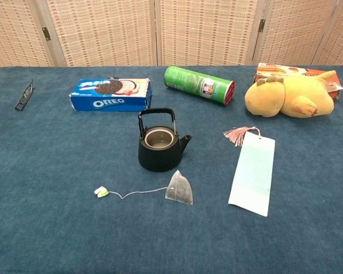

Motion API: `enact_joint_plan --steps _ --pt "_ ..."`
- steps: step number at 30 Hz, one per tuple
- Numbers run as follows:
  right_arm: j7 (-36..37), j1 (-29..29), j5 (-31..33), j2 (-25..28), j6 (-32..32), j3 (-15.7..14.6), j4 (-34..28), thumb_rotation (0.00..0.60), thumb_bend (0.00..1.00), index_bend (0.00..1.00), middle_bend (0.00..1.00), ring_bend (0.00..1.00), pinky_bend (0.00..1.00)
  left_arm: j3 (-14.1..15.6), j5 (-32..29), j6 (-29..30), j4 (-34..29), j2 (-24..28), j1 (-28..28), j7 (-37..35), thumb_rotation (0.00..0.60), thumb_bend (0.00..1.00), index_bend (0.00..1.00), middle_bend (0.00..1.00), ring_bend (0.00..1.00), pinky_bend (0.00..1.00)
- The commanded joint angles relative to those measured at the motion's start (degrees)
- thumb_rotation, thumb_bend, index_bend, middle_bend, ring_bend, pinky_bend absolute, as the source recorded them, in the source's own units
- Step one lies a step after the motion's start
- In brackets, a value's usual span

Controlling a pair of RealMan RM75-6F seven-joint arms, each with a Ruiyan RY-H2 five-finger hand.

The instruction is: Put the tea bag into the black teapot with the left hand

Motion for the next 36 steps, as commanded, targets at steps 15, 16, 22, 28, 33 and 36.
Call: enact_joint_plan --steps 15,16,22,28,33,36 --pt "6.52 -3.05 -7.06 2.77 7.38 -2.24 -0.28 0.416 0.39 0.00 0.00 0.00 0.00 4.53 11.21 -6.07 -3.30 2.93 -5.31 -6.80 0.600 0.23 0.22 0.41 0.34 0.56" --pt "6.74 -3.15 -7.42 2.82 7.76 -2.26 -0.23 0.417 0.39 0.00 0.00 0.00 0.00 5.05 11.62 -8.08 -4.32 3.84 -6.46 -8.64 0.600 0.25 0.29 0.56 0.49 0.68" --pt "8.33 -4.31 -11.07 3.19 10.91 -3.36 0.54 0.416 0.39 0.00 0.00 0.00 0.00 3.68 8.27 -16.37 -6.32 2.67 -11.43 -7.89 0.600 0.26 0.39 0.93 0.94 0.98" --pt "10.14 -5.69 -13.61 3.37 14.47 -3.90 1.70 0.415 0.39 0.00 0.00 0.00 0.00 1.64 -0.16 -23.17 -10.18 -0.89 -14.14 -1.56 0.600 0.28 0.42 1.00 1.00 1.00" --pt "11.29 -5.94 -14.59 3.49 15.30 -4.08 2.41 0.416 0.39 0.00 0.00 0.00 0.00 -0.35 -7.79 -28.70 -11.97 -3.29 -17.19 -0.05 0.600 0.37 0.42 1.00 1.00 1.00" --pt "11.64 -5.92 -14.84 3.52 15.35 -4.07 2.65 0.416 0.39 0.00 0.00 0.00 0.00 -1.21 -10.74 -30.90 -11.42 -5.39 -18.65 -0.76 0.600 0.43 0.43 1.00 1.00 1.00"
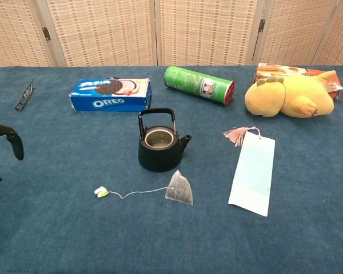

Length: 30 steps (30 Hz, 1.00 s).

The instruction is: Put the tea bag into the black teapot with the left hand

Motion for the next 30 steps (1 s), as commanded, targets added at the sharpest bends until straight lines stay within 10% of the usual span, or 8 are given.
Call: enact_joint_plan --steps 1,30 --pt "0.14 0.03 -0.21 0.02 -0.04 -0.02 0.17 0.417 0.39 0.00 0.00 0.00 0.00 -1.55 -3.89 -3.74 0.33 -3.45 -2.77 0.15 0.600 0.44 0.43 1.00 1.00 1.00" --pt "4.01 -1.79 -1.01 0.36 4.10 0.44 1.79 0.416 0.39 0.00 0.00 0.00 0.00 -2.70 -8.81 -8.00 12.66 -20.07 -11.14 2.97 0.600 0.44 0.42 1.00 1.00 1.00"
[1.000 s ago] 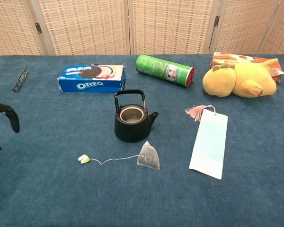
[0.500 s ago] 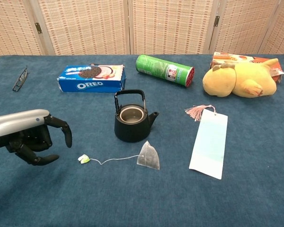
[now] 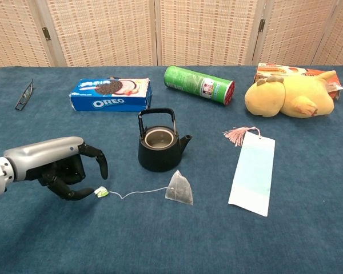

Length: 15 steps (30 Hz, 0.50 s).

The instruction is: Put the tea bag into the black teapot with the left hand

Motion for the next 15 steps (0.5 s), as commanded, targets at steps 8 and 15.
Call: enact_joint_plan --steps 8,15 --pt "0.05 -0.15 0.24 -0.02 -0.04 0.22 -0.01 0.417 0.39 0.00 0.00 0.00 0.00 0.83 0.35 -1.28 4.26 -2.61 -1.04 -2.74 0.600 0.44 0.45 1.00 1.00 1.00" --pt "-0.21 -0.33 0.24 -0.05 0.03 0.33 -0.09 0.416 0.39 0.00 0.00 0.00 0.00 1.23 0.51 -1.82 5.98 -3.80 -1.63 -3.55 0.600 0.44 0.46 1.00 1.00 1.00"
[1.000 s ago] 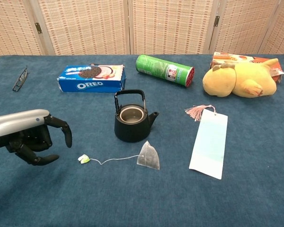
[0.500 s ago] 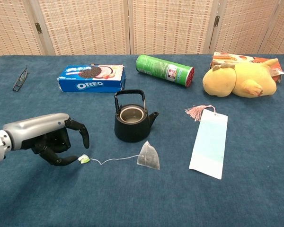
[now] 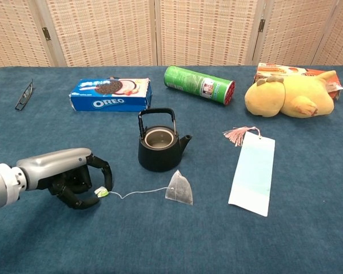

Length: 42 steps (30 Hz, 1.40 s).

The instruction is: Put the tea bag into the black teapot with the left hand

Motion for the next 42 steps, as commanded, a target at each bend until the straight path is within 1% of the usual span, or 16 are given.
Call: enact_joint_plan --steps 1,4,11,19,24,28,32,35,39,42 --pt "-0.01 -0.06 -0.03 0.00 0.08 0.03 0.00 0.416 0.39 0.00 0.00 0.00 0.00 0.08 0.17 0.04 0.51 -0.36 -0.13 -0.44 0.600 0.44 0.46 1.00 1.00 1.00" --pt "-0.06 -0.15 -0.05 -0.03 0.17 0.05 0.06 0.416 0.39 0.00 0.00 0.00 0.00 0.07 0.32 0.01 1.29 -0.71 -0.26 -1.14 0.600 0.44 0.47 1.00 1.00 1.00" --pt "-0.12 -0.23 0.01 -0.03 0.11 0.14 0.06 0.416 0.39 0.00 0.00 0.00 0.00 0.17 0.77 0.06 2.71 -1.16 -0.40 -2.64 0.600 0.47 0.55 1.00 1.00 1.00" --pt "-0.45 -0.22 0.05 -0.10 -0.12 0.23 -0.07 0.417 0.39 0.00 0.00 0.00 0.00 0.41 1.35 0.01 3.05 -0.99 -0.56 -3.77 0.600 0.53 0.61 1.00 1.00 1.00" --pt "-0.70 -0.13 0.15 -0.15 -0.46 0.30 -0.20 0.415 0.39 0.00 0.00 0.00 0.00 0.45 1.81 0.41 2.99 -0.65 -0.50 -4.48 0.600 0.55 0.63 1.00 1.00 1.00" --pt "-0.82 -0.04 0.11 -0.16 -0.72 0.29 -0.32 0.416 0.39 0.00 0.00 0.00 0.00 0.07 2.60 1.86 1.97 0.24 -0.23 -5.09 0.600 0.55 0.64 1.00 1.00 1.00" --pt "-0.72 -0.07 0.05 -0.12 -0.64 0.30 -0.31 0.415 0.39 0.00 0.00 0.00 0.00 -0.76 3.45 4.19 -0.74 2.25 0.05 -4.46 0.600 0.56 0.64 1.00 1.00 1.00" --pt "-0.34 -0.16 -0.09 -0.02 -0.40 0.25 -0.22 0.416 0.39 0.00 0.00 0.00 0.00 -1.49 3.94 6.36 -4.63 4.25 0.16 -1.96 0.600 0.56 0.64 1.00 1.00 1.00" --pt "0.39 -0.25 -0.07 0.19 -0.41 0.07 -0.29 0.417 0.39 0.00 0.00 0.00 0.00 -2.76 3.72 8.90 -10.68 6.26 -0.14 3.42 0.600 0.56 0.64 1.00 1.00 1.00" --pt "1.52 -0.26 0.41 0.57 -0.49 0.11 -0.46 0.416 0.39 0.00 0.00 0.00 0.00 -4.57 1.85 9.88 -15.24 7.64 -1.26 9.17 0.600 0.56 0.64 1.00 1.00 1.00"
